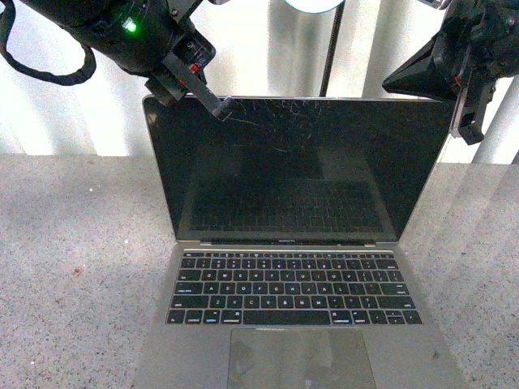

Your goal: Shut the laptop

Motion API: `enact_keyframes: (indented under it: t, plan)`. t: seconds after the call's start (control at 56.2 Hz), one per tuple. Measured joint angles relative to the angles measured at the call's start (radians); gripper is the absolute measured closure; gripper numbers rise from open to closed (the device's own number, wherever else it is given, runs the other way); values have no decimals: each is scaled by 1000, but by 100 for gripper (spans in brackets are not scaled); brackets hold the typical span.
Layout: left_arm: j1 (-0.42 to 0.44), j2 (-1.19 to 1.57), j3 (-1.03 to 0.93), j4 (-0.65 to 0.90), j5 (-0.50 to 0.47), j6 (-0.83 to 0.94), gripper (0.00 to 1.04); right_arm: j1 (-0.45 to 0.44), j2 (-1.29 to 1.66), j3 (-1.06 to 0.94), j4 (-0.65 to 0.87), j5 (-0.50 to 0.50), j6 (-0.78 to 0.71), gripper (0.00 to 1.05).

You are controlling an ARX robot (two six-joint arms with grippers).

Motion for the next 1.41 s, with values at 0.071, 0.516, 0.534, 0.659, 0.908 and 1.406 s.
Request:
enact_keyframes:
  t: [0.071, 0.516, 0.534, 0.659, 0.908, 1.406]
  plan:
    - [0, -3, -5, -1, 1, 0, 101, 0, 0, -10, 0, 1, -3, 102]
    - [0, -6, -13, -25, 35, 0, 101, 8, -21, -36, -44, 2, -39, 102]
    - [0, -6, -14, -28, 39, 0, 101, 8, -23, -38, -47, 2, -41, 102]
    - [1, -13, -21, -55, 62, 0, 101, 11, -30, -48, -68, 11, -66, 102]
    - [11, -19, -56, -79, 80, 1, 101, 26, -30, -72, -98, 16, -95, 102]
    - [9, -74, -146, -94, 131, 0, 101, 62, -30, -113, -119, 24, -122, 102]
